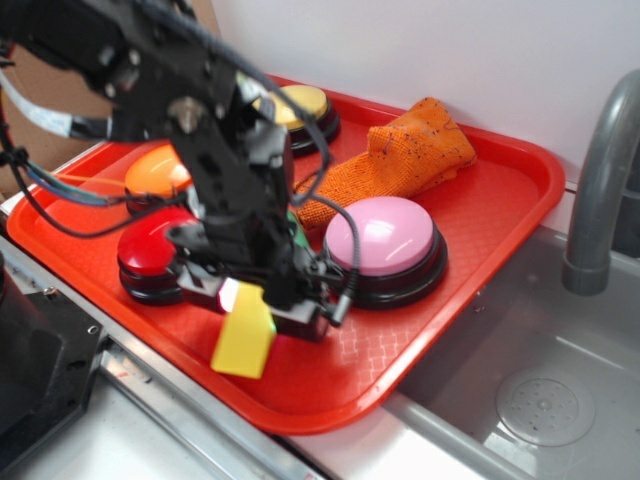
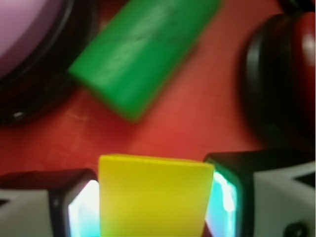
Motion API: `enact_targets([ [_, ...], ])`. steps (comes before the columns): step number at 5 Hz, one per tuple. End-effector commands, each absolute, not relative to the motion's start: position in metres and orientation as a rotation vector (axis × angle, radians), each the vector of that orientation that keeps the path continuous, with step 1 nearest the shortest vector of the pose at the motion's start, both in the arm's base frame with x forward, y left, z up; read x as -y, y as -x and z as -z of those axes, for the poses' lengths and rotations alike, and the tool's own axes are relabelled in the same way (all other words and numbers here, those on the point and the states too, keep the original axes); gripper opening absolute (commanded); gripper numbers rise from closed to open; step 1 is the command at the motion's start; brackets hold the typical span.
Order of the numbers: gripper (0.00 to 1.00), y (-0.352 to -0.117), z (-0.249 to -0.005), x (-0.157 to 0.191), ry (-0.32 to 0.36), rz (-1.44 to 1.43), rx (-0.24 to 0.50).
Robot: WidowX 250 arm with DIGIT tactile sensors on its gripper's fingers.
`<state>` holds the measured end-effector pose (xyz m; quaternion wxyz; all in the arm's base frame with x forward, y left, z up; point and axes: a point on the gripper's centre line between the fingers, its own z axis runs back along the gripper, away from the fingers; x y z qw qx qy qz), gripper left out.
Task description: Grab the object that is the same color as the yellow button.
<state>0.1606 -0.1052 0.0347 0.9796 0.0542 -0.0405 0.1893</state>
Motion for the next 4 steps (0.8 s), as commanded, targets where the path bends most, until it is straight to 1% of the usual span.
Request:
enact_targets([
  [1,0.00,-0.222,-0.136,0.054,0.004,-0.365,0.087],
  [2,0.00,-0.246,-0.157,0.016,-0.007,-0.362,0.099],
  [3,0.00,-0.266,-0.163,-0.010,-0.016,-0.302,0.108],
  [4,0.00,-0.271,-0.161,-0.015,0.008,-0.243,0.099],
])
